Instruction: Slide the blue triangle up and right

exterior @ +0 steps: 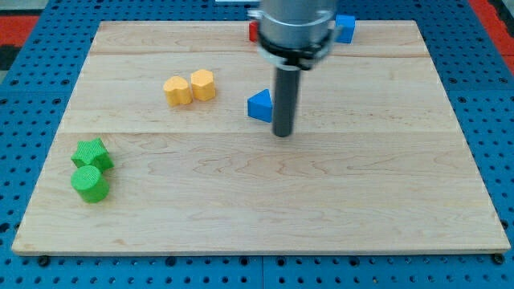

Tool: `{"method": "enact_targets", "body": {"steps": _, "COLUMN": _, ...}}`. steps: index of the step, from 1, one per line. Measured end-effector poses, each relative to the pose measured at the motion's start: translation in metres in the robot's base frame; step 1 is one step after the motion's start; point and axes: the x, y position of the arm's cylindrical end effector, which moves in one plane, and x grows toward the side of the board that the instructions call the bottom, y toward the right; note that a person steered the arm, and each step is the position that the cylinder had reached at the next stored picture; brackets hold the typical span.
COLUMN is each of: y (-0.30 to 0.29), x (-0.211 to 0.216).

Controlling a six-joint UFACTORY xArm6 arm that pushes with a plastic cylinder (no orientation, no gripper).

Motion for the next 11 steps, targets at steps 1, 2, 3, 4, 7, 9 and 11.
{"method": "enact_targets", "body": {"steps": 1, "y": -0.018, "x": -0.021}}
{"method": "enact_targets", "body": {"steps": 2, "y": -0.018, "x": -0.045}}
{"method": "enact_targets", "body": {"steps": 3, "y": -0.017, "x": -0.062}}
{"method": "enact_targets", "body": {"steps": 4, "y": 0.000, "x": -0.072}}
{"method": "enact_targets", "body": {"steps": 7, "y": 0.039, "x": -0.151}}
{"method": "enact_targets", "body": {"steps": 9, "y": 0.106, "x": -0.171}}
{"method": "enact_targets", "body": {"steps": 11, "y": 0.021, "x": -0.149}}
